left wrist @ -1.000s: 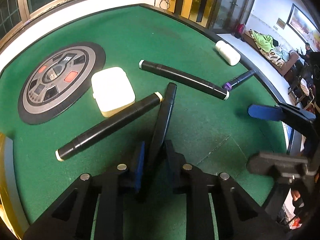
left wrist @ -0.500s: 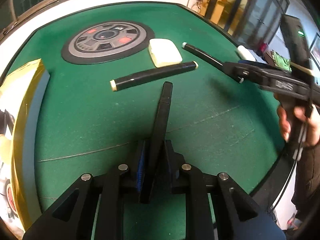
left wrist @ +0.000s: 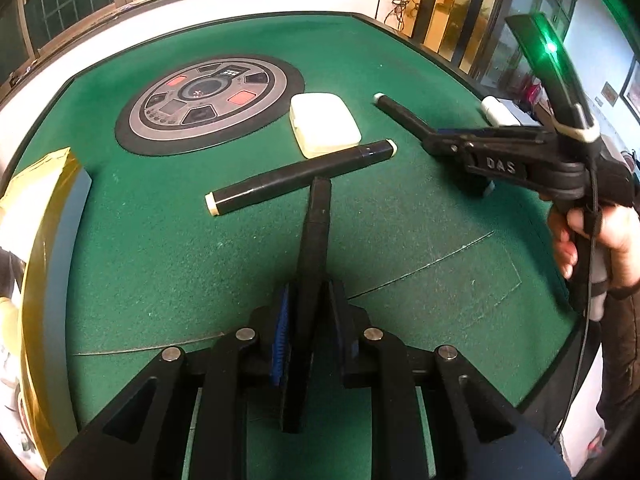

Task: Organize rigid objects
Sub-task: 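Carry both held black markers over to the foam tray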

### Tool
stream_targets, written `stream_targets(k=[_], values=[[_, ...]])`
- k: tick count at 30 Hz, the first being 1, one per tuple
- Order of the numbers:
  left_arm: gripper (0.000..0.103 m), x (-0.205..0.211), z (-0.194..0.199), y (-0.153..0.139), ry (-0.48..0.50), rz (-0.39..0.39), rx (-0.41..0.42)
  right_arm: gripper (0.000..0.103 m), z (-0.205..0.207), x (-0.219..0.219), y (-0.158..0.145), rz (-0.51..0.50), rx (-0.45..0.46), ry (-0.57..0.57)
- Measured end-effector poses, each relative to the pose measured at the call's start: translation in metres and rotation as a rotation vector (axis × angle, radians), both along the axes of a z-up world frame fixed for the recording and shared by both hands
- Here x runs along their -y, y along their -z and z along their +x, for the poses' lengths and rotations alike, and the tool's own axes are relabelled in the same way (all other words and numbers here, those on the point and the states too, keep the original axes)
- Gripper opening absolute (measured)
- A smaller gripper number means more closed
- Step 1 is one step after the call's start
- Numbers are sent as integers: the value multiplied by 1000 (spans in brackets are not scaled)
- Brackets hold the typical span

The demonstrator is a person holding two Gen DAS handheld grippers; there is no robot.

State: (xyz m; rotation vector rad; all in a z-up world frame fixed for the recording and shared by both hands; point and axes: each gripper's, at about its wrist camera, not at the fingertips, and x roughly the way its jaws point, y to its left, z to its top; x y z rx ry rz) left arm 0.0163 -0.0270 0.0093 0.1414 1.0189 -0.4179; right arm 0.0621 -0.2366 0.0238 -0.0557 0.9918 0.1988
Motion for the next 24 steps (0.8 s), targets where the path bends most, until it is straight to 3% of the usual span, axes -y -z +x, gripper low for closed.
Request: stream_targets(k=[7,17,24], values=[[14,-10,2,0,-26,-42,-24,13,-32,-10,-3,63,-38,-44],[15,7,7,1,-28,46,11,14,-36,-21,0,50,-37,-46],[13,-4,6,1,-50,-17,2,13,-41,-23,0,41,-16,-41]])
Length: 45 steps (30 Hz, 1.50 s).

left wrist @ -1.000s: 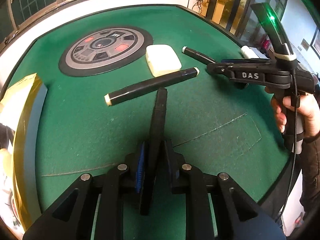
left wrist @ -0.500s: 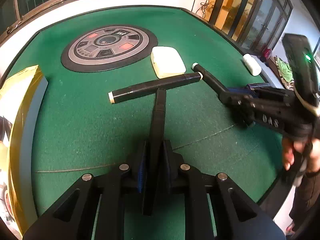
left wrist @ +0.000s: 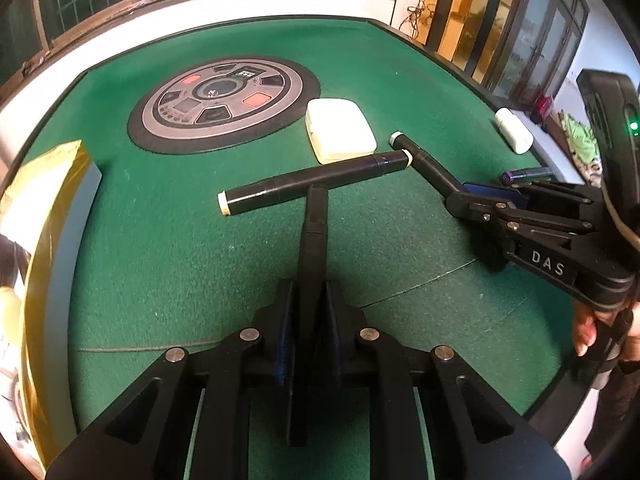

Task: Organize rigid objects
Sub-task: 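Carry both held black markers over to the foam tray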

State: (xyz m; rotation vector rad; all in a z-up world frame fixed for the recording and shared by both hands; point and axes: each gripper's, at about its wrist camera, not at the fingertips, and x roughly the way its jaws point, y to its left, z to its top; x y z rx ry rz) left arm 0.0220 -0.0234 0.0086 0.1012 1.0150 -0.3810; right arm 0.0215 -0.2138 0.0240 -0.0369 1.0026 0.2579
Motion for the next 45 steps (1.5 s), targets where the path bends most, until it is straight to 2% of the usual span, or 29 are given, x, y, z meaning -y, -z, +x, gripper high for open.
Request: stream_targets(k=[5,11,26,45], values=[[13,-11,-3,-2,-14,-55,-9,13,-3,8,-7,49,27,43],[13,-17,-8,-11,-25,-92,6,13,-11,1,-26,73,75,27],[13,-37,-19,-34,-74,-122,69,13,-20,-32,-34,89,81,-40],[13,-59,-24,-47,-135,-135,113,13,-25,-60,-40,90,94,-86]])
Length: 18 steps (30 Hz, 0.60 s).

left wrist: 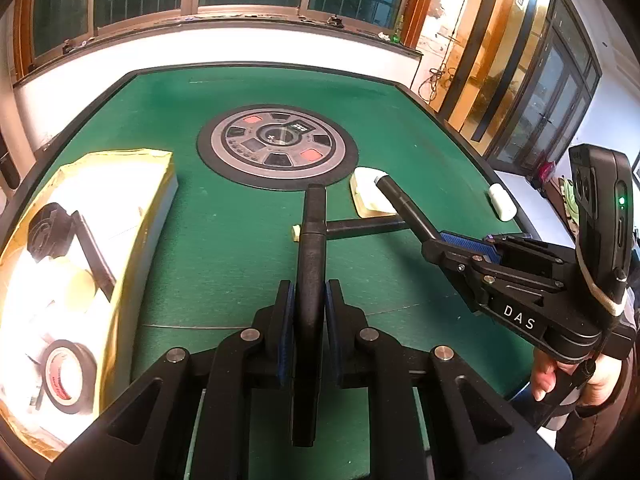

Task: Organize rigid objects
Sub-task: 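Carry both held black markers over to the foam tray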

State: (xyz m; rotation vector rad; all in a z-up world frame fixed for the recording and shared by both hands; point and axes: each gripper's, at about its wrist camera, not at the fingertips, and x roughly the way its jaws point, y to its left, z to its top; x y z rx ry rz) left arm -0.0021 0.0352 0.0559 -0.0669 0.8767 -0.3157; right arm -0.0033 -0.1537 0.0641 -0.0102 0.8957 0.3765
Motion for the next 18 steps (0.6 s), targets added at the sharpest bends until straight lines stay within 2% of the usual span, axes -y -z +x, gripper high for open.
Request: stream_targets(k=[9,18], values=[[13,-18,-5,-6,-43,0,12,13,0,-10,-2,5,5,-19],[13,-53,-11,-7,-130,-1,17,13,0,-20,-3,17,9,-43]])
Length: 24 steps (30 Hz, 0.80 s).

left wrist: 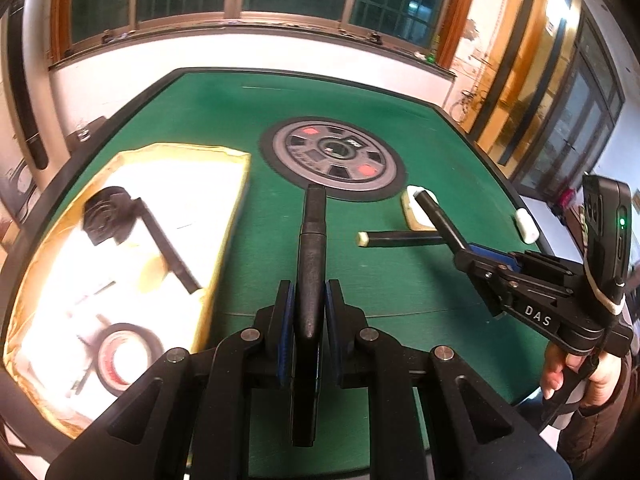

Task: Organize rigid objects
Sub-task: 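Carry both held black markers over to the foam tray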

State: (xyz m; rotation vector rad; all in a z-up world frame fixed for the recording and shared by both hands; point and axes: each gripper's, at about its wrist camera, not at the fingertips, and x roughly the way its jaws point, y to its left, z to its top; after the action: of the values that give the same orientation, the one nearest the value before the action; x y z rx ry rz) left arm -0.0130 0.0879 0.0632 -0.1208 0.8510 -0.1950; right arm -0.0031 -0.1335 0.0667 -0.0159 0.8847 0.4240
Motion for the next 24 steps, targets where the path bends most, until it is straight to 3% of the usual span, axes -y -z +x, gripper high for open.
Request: stream_targets(k=[24], values=[[13,-97,-2,-3,-219,-11,-9,13,-1,-41,0,16,-1,-88]])
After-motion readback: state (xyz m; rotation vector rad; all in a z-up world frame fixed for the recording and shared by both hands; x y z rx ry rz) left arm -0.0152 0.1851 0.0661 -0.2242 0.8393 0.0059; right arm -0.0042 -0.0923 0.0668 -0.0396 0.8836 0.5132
